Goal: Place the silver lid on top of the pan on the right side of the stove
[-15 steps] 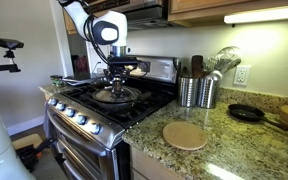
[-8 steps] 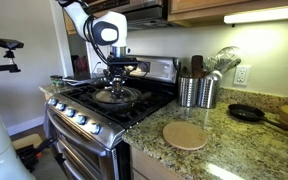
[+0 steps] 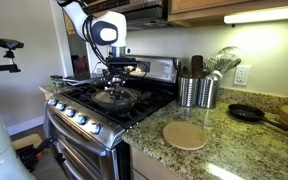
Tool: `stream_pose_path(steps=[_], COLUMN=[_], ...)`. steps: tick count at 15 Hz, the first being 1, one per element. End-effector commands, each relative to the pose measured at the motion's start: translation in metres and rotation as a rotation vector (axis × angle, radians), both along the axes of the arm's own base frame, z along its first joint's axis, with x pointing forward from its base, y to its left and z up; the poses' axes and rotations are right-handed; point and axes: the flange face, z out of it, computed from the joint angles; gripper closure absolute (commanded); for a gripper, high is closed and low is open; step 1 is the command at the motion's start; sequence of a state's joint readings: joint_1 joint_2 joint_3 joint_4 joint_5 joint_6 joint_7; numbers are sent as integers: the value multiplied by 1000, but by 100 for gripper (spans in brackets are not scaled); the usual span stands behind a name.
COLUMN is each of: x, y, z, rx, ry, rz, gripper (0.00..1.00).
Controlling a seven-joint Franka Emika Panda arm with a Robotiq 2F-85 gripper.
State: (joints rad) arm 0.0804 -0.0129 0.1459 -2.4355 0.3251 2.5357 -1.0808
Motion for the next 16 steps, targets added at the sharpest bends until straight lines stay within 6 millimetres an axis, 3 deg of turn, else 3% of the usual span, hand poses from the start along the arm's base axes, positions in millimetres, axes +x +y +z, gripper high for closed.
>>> stream_pose_path(steps=[1,3,8,9,16], x=[-14,-14,-22,-17,-19], y=[-2,-3,-10,-62,-157], z=[12,15,18,18,45], rx=[-11,-15,-94,-109,-103], ry=[-44,-59,-48,-45,-63], rz=[-37,-54,-185,-238,-469], gripper=[10,1,0,0,0])
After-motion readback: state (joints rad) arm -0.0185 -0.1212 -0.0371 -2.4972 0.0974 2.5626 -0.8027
